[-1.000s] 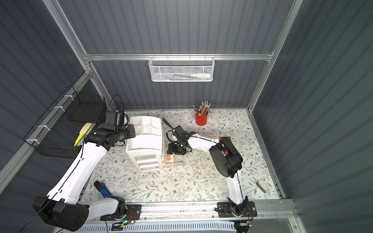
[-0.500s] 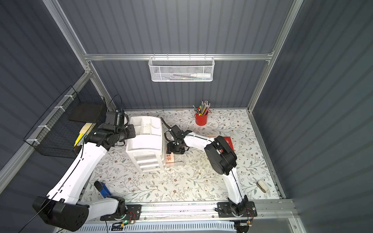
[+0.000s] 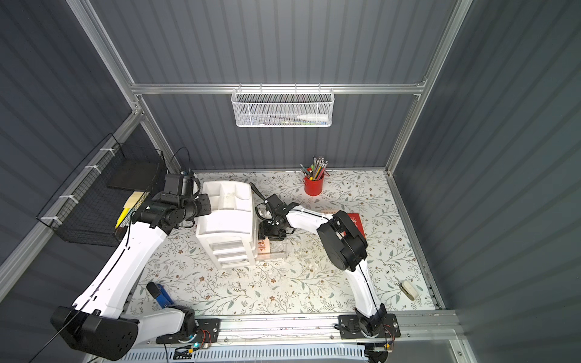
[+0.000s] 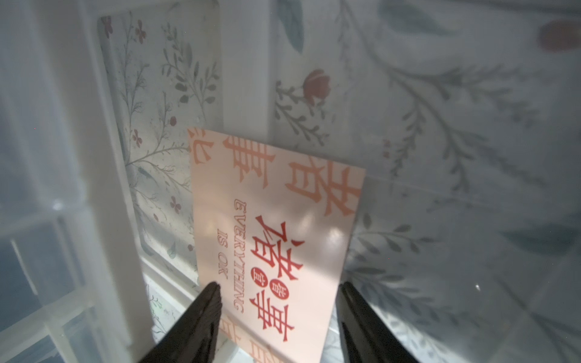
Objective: Take the postcards out of the drawer
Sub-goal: Pick up the postcard from the drawer.
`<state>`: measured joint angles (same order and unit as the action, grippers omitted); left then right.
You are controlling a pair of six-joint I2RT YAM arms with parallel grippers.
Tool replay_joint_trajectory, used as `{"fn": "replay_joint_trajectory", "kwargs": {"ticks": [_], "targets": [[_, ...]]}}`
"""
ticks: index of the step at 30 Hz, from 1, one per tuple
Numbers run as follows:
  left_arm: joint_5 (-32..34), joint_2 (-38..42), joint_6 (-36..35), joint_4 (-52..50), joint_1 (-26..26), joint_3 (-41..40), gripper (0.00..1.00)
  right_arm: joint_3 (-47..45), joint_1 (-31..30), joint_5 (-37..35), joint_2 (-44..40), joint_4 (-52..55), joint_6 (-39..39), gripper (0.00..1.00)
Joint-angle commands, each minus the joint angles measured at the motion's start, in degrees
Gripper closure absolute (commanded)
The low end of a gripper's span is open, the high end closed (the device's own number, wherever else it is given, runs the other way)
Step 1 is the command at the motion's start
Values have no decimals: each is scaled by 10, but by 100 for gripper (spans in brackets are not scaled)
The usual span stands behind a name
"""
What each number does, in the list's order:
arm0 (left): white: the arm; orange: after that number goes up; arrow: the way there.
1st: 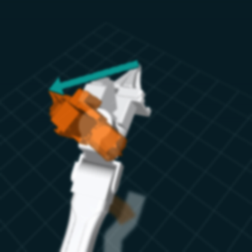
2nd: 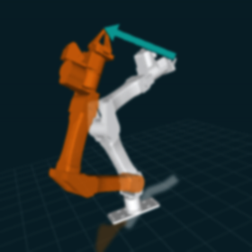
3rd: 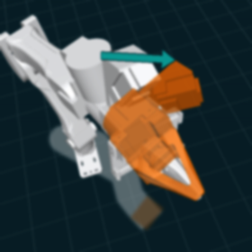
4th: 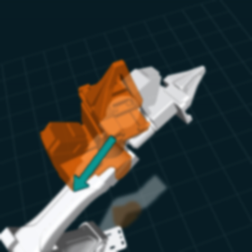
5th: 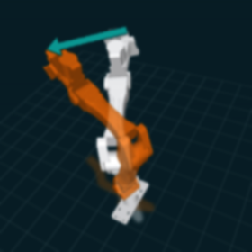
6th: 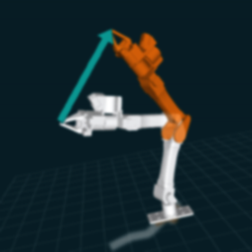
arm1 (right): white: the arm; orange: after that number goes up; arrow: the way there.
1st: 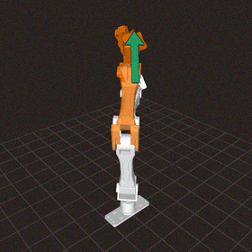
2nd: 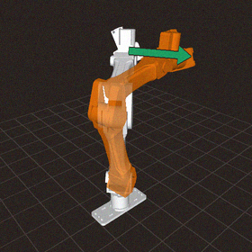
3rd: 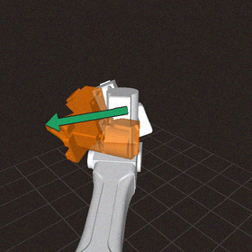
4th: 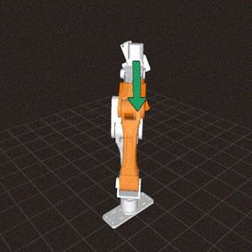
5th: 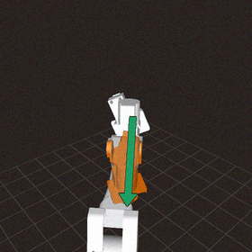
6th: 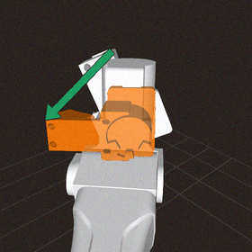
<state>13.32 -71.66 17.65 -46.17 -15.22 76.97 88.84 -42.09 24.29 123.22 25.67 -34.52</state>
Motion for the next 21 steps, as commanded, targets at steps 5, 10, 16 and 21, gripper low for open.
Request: {"fn": "replay_joint_trajectory", "kwargs": {"ticks": [5,10,16,21], "targets": [[5,17,-14,8,2,-7,100,-42,0,58,-5,-48,-25,39],[5,19,-14,8,2,-9,100,-73,5,78,-29,-103,-53,39],[5,19,-16,7,2,-9,100,-90,9,101,-43,-138,-71,40],[6,19,-15,8,2,-9,100,-94,10,100,-52,-139,-70,43]]}}
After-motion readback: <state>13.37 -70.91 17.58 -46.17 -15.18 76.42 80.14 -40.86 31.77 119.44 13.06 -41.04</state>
